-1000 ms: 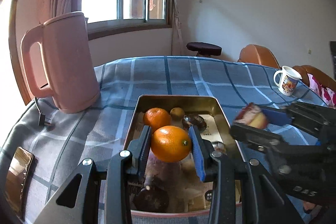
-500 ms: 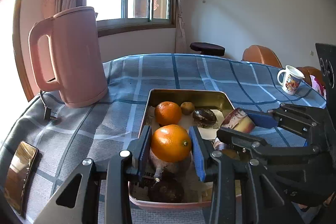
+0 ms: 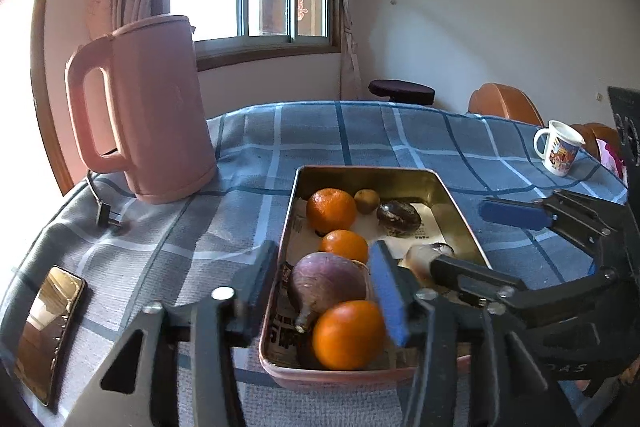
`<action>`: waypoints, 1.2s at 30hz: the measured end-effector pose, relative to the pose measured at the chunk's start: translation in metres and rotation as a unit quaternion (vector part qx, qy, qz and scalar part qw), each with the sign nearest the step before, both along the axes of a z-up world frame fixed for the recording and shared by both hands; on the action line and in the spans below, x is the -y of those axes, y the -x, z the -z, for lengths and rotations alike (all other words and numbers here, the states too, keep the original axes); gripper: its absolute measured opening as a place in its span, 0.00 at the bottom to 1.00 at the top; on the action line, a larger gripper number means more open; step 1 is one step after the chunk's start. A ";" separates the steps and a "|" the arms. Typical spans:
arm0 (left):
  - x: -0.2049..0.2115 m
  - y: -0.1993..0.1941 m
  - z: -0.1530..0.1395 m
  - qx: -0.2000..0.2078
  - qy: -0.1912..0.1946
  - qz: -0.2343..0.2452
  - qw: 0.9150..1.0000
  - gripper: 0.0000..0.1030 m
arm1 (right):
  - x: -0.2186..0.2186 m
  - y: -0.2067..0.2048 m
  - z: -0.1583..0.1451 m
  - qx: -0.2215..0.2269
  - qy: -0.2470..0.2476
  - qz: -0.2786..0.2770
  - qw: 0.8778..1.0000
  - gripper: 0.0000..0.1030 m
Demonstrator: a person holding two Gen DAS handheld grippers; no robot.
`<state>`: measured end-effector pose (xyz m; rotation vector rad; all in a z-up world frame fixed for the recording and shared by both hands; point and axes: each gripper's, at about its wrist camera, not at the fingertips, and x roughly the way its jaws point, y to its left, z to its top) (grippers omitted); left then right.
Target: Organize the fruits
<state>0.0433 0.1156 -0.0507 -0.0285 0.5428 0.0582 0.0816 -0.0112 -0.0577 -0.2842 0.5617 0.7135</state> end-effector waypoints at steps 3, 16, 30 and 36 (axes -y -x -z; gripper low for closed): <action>0.001 0.006 -0.006 0.012 0.005 0.002 1.000 0.70 | 0.010 0.007 -0.008 0.011 -0.006 0.010 1.000 0.78; 0.014 0.022 -0.027 0.041 0.010 0.014 0.999 0.72 | 0.053 0.027 -0.034 0.061 -0.010 0.075 0.995 0.89; 0.030 0.025 -0.032 0.041 0.005 0.024 0.999 0.72 | 0.088 0.046 -0.051 0.078 -0.046 0.105 0.990 0.95; 0.032 0.024 -0.031 0.038 0.004 0.017 0.999 0.73 | 0.098 0.047 -0.052 0.075 -0.060 0.113 0.989 0.95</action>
